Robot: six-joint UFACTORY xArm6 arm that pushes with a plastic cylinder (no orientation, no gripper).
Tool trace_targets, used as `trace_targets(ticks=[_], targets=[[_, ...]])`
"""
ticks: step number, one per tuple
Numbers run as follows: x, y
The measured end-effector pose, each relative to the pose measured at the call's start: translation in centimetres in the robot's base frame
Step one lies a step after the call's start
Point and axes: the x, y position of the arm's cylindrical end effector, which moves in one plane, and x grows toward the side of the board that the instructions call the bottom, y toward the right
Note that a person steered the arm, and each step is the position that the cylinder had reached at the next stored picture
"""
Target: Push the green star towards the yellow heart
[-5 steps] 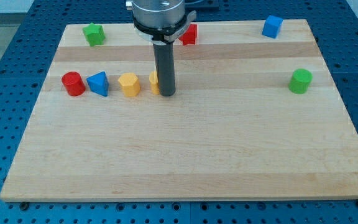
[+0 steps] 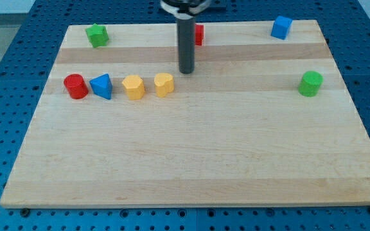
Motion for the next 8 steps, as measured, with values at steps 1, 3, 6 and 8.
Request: trace_targets(ticks=[1,3,6,8], targets=[[-0.1,-4.1],[-0.3,-10.5],[-2.1,-23.4],[-3.0,-27.5]])
